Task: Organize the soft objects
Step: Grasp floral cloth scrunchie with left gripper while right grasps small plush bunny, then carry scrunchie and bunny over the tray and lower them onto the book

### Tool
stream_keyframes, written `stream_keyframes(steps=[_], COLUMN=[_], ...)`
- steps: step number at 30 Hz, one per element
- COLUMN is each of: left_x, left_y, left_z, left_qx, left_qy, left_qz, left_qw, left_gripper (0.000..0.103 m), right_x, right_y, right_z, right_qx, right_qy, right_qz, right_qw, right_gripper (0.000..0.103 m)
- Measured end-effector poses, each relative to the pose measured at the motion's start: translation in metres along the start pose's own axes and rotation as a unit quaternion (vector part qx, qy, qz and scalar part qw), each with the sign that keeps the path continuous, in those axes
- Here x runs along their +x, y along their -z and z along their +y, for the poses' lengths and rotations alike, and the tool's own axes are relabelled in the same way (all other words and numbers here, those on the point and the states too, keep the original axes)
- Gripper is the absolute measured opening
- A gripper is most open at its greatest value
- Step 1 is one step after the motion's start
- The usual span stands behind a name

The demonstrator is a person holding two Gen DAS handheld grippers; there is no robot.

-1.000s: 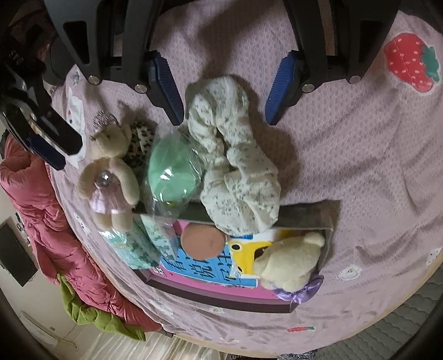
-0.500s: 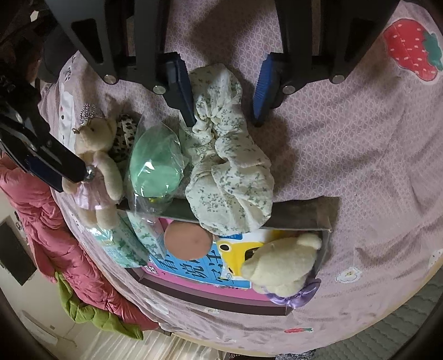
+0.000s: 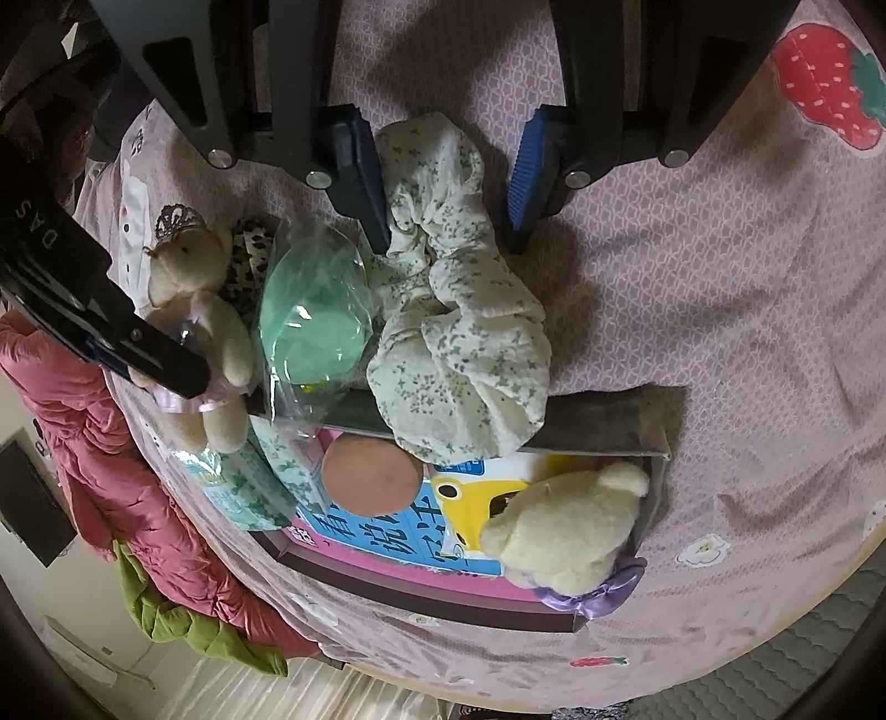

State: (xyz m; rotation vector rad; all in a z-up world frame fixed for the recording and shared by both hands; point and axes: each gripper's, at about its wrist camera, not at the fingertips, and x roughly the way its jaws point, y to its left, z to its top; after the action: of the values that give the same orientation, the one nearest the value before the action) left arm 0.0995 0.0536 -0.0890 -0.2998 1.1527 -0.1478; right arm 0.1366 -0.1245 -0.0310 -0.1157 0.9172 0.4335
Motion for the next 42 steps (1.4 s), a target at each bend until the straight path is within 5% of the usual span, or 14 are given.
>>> stream_keyframes(steps=[8,23,42], left_x=[0.000,-0.016,-0.072], left_y=[-0.001,0.001,-0.003], left_z=[0.002,0.007,0.004], left_qx=[-0.004,-0.012,-0.005], left_qy=[-0.005,-0.011,-0.015], left_qz=[-0.004,-0.019,-0.082], left_qw=[1.0000,0.9997,0.9965], left_gripper=[0.031,0.013,0.011], right_x=[-0.007,-0.033,-0.068], right_y=[0.002,0.006,0.000], right_z=[-0.008,-0.011,-0.007], right_qx=[0.036,0.050,0.061], right_qy=[-0.025,-0.021,-0.035], right_qz=[-0.004,-0.027,-0.066], right_qw=[0.999,0.998,0.995], right_gripper=[0.022,0.020,0.020])
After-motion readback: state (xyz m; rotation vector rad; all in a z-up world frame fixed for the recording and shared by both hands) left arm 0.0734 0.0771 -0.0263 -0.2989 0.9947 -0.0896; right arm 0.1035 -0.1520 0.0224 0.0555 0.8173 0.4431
